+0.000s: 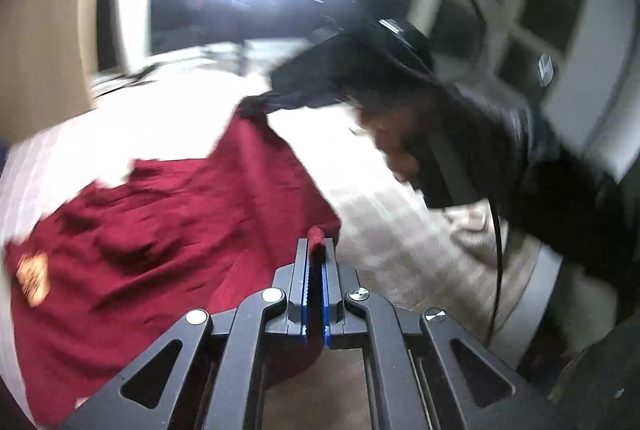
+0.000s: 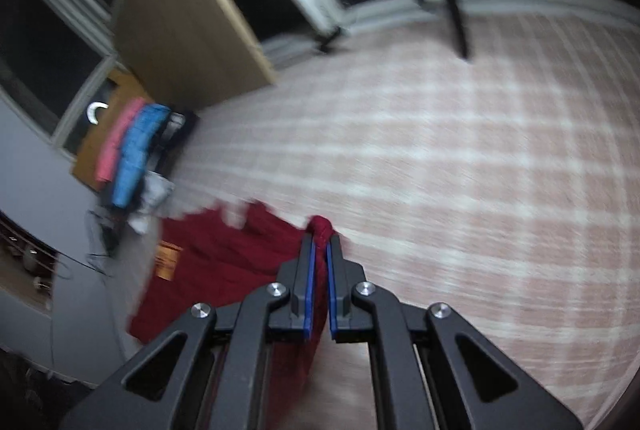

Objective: Fold clothes

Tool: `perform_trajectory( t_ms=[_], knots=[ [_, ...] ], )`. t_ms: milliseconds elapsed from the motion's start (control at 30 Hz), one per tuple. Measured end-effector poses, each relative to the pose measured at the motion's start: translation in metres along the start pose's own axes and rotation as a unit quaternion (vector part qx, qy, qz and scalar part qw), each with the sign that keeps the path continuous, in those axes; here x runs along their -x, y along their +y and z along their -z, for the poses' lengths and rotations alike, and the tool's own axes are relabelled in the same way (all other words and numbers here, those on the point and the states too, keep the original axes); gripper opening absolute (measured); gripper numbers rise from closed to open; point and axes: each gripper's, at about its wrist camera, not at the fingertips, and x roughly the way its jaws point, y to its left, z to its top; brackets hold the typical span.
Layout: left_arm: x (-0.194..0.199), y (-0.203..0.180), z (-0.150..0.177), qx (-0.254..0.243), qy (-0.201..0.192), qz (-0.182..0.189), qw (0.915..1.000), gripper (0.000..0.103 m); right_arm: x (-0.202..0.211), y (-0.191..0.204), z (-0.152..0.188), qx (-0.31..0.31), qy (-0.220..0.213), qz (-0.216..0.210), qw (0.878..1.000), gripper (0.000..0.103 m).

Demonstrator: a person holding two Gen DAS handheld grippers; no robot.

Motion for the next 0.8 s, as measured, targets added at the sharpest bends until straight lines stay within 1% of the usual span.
perform_trajectory(
  t_ms=[33, 100, 200, 267, 333, 433, 500, 567, 667, 767, 800],
  knots=[
    [0.017, 0.019, 0.003, 0.03, -0.012, 0.002, 0.9995, 0.004, -0.001, 0.016, -0.004, 0.005, -0.005, -0.009, 1.0, 0.005],
    [0.047, 0.057, 0.011, 0.087, -0.038, -0.005, 0.9954, 0.004, -0.011, 0.057, -0.01, 0.026, -0.01, -0.027, 0.999, 0.005],
    [0.085, 0.105, 0.031, 0.132, -0.068, -0.033, 0.9884, 0.004, -0.037, 0.121, -0.023, 0.065, -0.006, -0.043, 0.997, 0.005],
    [0.099, 0.136, 0.049, 0.165, -0.074, -0.048, 0.9824, 0.004, -0.063, 0.157, -0.025, 0.088, 0.005, -0.043, 0.995, 0.005],
    [0.105, 0.162, 0.066, 0.194, -0.078, -0.05, 0.9765, 0.004, -0.094, 0.186, -0.031, 0.107, 0.021, -0.043, 0.993, 0.005],
    [0.104, 0.187, 0.085, 0.213, -0.073, -0.056, 0.9726, 0.004, -0.146, 0.222, -0.03, 0.14, 0.045, -0.023, 0.989, 0.005],
    [0.105, 0.202, 0.095, 0.221, -0.071, -0.058, 0.9711, 0.004, -0.178, 0.239, -0.026, 0.156, 0.064, -0.005, 0.986, 0.005],
    [0.107, 0.217, 0.102, 0.229, -0.069, -0.055, 0.9694, 0.004, -0.202, 0.248, -0.02, 0.165, 0.081, 0.01, 0.983, 0.005],
    [0.111, 0.232, 0.108, 0.237, -0.066, -0.05, 0.9681, 0.004, -0.225, 0.257, -0.013, 0.175, 0.095, 0.032, 0.979, 0.005],
    [0.111, 0.242, 0.113, 0.24, -0.053, -0.041, 0.9685, 0.004, -0.242, 0.258, -0.008, 0.171, 0.112, 0.035, 0.978, 0.005],
    [0.108, 0.245, 0.114, 0.24, -0.039, -0.036, 0.9693, 0.004, -0.248, 0.258, -0.007, 0.173, 0.125, 0.032, 0.976, 0.006]
  ],
)
